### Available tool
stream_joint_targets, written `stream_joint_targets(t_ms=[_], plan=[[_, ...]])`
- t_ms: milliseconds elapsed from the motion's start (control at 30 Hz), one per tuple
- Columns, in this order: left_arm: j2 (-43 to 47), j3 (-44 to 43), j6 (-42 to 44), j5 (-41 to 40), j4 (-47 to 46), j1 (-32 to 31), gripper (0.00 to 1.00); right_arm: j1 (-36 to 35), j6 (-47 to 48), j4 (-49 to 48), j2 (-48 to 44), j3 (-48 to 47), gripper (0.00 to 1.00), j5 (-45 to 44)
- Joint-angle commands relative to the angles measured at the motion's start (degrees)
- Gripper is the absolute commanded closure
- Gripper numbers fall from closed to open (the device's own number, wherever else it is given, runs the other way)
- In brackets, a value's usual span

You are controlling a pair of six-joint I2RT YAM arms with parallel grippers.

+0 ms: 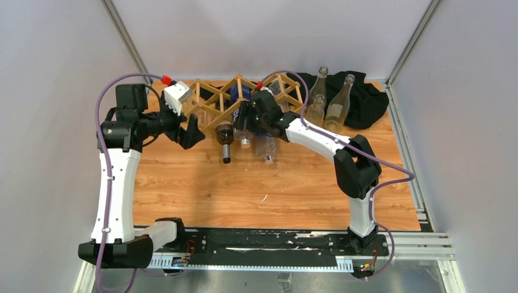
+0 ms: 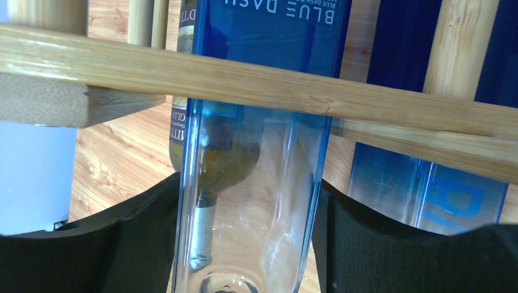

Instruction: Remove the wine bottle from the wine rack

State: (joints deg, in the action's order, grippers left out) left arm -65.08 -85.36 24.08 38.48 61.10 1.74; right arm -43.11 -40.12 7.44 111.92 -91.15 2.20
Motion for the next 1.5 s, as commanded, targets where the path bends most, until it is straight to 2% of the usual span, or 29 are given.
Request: stream_joint_targets(t_ms=[0, 100, 133, 167, 433, 600, 800, 1033, 1100, 1467], plan=[[1.0, 1.3, 2.0, 1.4, -0.6, 0.3, 0.0, -0.8, -0.4, -5.1, -1.9, 3.3, 0.64, 1.3], [1.0, 1.8, 2.9, 1.6, -0.6, 0.3, 0.0, -1.0, -0.7, -6.9, -4.7, 6.5, 0.9, 2.3], [1.0, 1.9, 3.1, 1.7, -0.6, 0.3, 0.0, -1.2, -0.7, -7.7, -5.6, 7.5, 0.97, 2.6], [0.9, 2.0, 3.3, 1.7, -0.6, 0.3, 0.0, -1.4, -0.8, -8.9, -6.4, 8.4, 1.0, 2.9], [1.2, 3.3, 7.7, 3.3, -0.6, 0.3, 0.0, -2.2, -3.0, -15.9, -14.4, 18.2, 1.0, 10.5], [2.9, 6.0, 16.9, 7.3, -0.6, 0.3, 0.0, -2.2, -5.6, -17.1, -20.9, 23.7, 1.0, 15.4], [5.8, 10.8, 29.7, 9.9, -0.6, 0.1, 0.0, -2.1, -9.0, -17.1, -27.3, 29.1, 1.0, 16.7], [6.4, 13.5, 38.0, 7.4, -0.6, -1.1, 0.0, -0.7, -14.2, -17.0, -31.5, 32.5, 1.0, 19.3], [6.6, 14.3, 40.3, 6.1, -0.6, -3.5, 0.0, 0.2, -15.5, -16.4, -33.0, 33.1, 1.0, 20.1], [7.2, 16.2, 47.6, 3.3, -0.6, -7.8, 0.01, 2.4, -19.8, -13.0, -39.8, 35.1, 1.0, 23.7]])
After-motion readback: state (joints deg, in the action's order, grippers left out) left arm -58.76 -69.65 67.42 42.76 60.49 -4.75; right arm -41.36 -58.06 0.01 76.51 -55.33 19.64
